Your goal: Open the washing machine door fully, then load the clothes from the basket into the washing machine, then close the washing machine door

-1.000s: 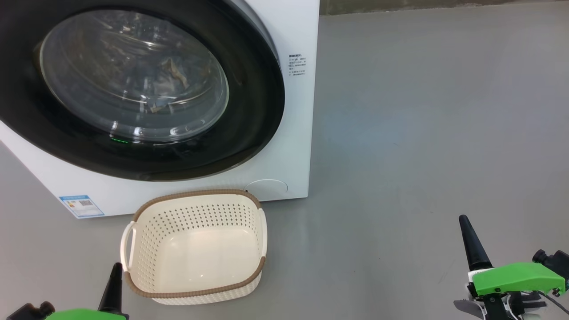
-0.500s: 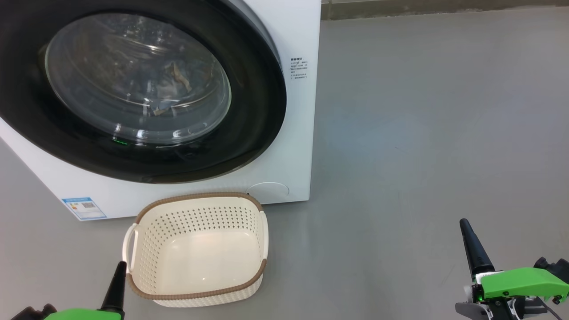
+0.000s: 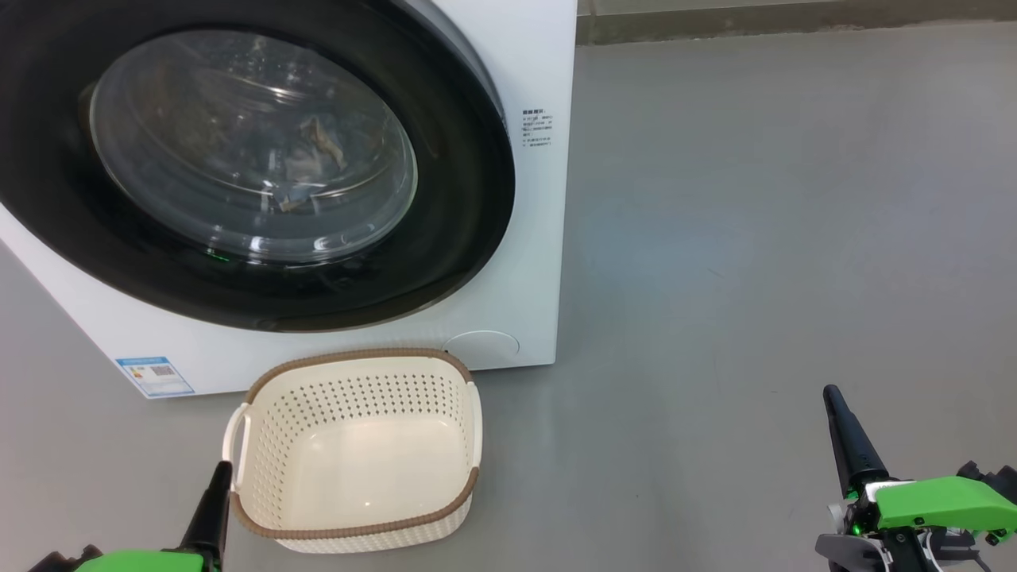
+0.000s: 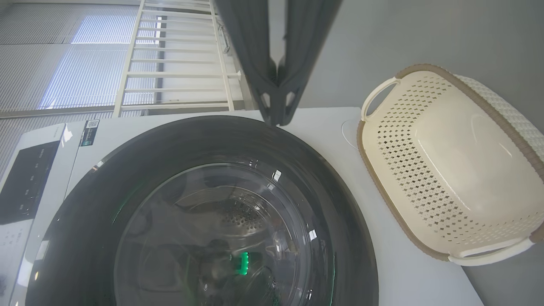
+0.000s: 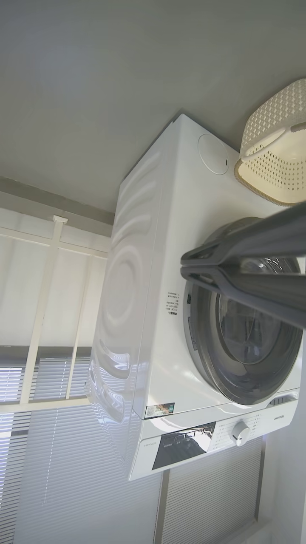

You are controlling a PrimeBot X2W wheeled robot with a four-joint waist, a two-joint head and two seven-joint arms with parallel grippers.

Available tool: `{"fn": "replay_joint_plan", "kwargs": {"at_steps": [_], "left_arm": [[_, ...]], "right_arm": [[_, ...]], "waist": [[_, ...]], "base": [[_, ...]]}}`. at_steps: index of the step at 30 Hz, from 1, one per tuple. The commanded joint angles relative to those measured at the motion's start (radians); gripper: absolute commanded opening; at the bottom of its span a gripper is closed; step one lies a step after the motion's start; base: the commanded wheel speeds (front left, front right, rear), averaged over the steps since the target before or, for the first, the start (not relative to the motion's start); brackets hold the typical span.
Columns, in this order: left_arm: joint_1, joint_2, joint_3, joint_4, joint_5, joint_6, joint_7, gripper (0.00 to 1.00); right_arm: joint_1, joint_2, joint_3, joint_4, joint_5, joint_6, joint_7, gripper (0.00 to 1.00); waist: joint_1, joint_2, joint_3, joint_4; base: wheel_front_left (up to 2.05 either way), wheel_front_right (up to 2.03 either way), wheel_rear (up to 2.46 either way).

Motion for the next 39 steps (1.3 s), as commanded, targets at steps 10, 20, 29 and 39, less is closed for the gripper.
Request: {"fn": "replay_joint_plan", "kwargs": {"at_steps": [10,20,29,39], "left_arm": [[-0.054,0.005,0.04,-0.036,-0.136,-0.002,0.04,0.0],[-0.056,0.003,0.043,-0.038,-0.172,-0.002,0.05,0.0],[-0.056,0.003,0.043,-0.038,-0.172,-0.002,0.05,0.0],[-0.056,0.003,0.042,-0.038,-0.172,-0.002,0.05,0.0]], "right_arm": [[0.007,0.002,0.007,-0.049,0.13,-0.001,0.04,0.0],[0.009,0.003,0.005,-0.054,0.164,-0.001,0.051,0.0],[0.009,0.003,0.005,-0.054,0.164,-0.001,0.05,0.0],[0.009,0.003,0.005,-0.054,0.164,-0.001,0.05,0.0]], "waist": [[0.0,0.0,-0.01,0.004],[0.0,0.0,-0.013,0.005],[0.0,0.0,-0.013,0.005],[0.0,0.0,-0.013,0.005]], "base": [[0.0,0.0,0.0],[0.0,0.0,0.0],[0.0,0.0,0.0],[0.0,0.0,0.0]]}}
